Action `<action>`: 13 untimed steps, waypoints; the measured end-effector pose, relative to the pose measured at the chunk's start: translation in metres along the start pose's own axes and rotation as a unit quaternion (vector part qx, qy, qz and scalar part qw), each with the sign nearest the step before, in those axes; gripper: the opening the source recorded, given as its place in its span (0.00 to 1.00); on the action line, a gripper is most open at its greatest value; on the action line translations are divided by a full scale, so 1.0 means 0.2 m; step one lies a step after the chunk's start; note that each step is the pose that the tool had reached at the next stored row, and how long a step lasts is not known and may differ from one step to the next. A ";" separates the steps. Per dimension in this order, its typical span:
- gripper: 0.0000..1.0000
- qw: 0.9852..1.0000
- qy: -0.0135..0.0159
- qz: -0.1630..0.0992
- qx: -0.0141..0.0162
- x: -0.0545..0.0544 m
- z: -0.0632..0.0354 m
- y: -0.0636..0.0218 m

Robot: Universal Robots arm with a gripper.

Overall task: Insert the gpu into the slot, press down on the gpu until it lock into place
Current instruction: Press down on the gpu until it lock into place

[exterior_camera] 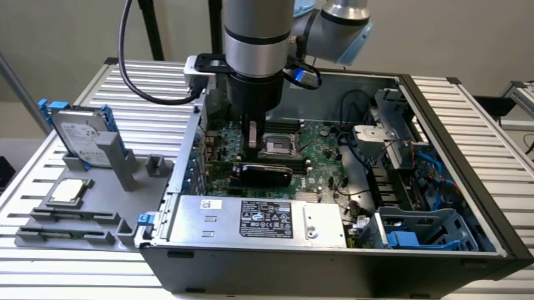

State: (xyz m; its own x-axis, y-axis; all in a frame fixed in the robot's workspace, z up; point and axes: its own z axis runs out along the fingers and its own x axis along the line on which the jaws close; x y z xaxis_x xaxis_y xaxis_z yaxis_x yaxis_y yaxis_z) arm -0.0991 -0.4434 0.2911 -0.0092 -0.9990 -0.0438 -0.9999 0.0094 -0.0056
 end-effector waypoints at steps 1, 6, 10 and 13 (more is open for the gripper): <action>0.11 1.000 0.000 0.000 0.000 0.00 0.009 0.000; 0.11 1.000 0.000 0.000 0.000 0.00 0.055 0.000; 0.11 1.000 0.000 -0.001 0.000 0.00 0.091 0.001; 0.11 1.000 0.000 -0.001 0.000 0.00 0.100 0.001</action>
State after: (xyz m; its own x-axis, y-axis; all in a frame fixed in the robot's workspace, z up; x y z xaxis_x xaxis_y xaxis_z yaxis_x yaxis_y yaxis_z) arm -0.0992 -0.4432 0.2711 -0.0081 -0.9990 -0.0436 -0.9999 0.0084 -0.0063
